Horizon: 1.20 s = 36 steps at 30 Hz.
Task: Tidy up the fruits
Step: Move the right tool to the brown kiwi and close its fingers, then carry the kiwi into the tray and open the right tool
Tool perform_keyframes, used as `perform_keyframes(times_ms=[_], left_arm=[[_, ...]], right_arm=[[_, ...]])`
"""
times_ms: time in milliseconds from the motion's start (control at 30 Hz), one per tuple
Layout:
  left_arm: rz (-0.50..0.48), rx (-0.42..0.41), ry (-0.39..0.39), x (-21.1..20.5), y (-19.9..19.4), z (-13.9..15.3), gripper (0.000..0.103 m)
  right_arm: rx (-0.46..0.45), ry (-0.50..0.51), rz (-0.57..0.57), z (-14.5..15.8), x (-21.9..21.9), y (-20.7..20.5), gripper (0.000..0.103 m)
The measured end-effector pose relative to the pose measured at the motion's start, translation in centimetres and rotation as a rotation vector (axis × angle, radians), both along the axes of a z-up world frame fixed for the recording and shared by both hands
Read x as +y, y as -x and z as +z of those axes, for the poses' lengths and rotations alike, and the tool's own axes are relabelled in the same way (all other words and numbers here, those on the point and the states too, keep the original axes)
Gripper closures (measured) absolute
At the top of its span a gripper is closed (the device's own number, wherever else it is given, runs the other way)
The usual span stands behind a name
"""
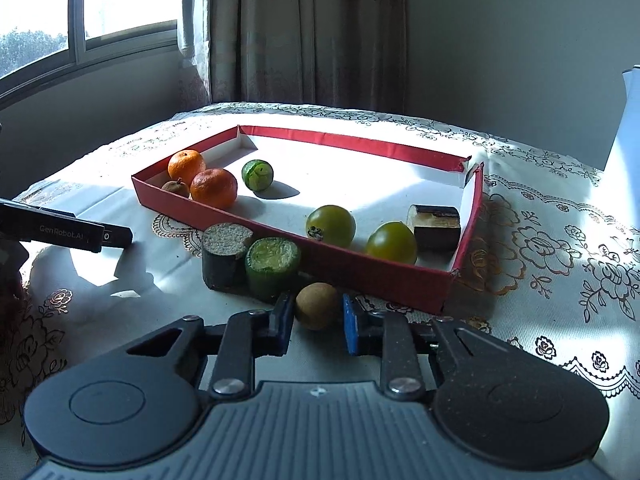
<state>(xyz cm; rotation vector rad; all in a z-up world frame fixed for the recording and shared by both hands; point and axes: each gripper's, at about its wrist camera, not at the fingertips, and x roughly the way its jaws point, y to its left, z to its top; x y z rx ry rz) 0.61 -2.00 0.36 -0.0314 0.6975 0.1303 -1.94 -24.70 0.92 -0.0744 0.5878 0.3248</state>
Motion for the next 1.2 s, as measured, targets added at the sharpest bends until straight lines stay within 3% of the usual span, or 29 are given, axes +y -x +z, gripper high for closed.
perform_keyframes(times_ms=[233,533,867,1200], left_arm=[[0.000,0.000,0.000,0.0,0.0,0.0,0.000],[0.000,0.000,0.001,0.0,0.0,0.0,0.000],[0.000,0.000,0.001,0.0,0.0,0.0,0.000],[0.000,0.001,0.002,0.1,0.0,0.0,0.000]], right_arm=[[-0.086,-0.034,-0.054,1.4,-0.8,0.8,0.078],[-0.145,-0.044,-0.093,3.4,-0.7,-1.4,0.078],[-0.133,-0.054,-0.137,2.9,-0.5,-5.1,0.078],[-0.090,-0.052,-0.158,1.6,-0.7,-6.2,0.077]])
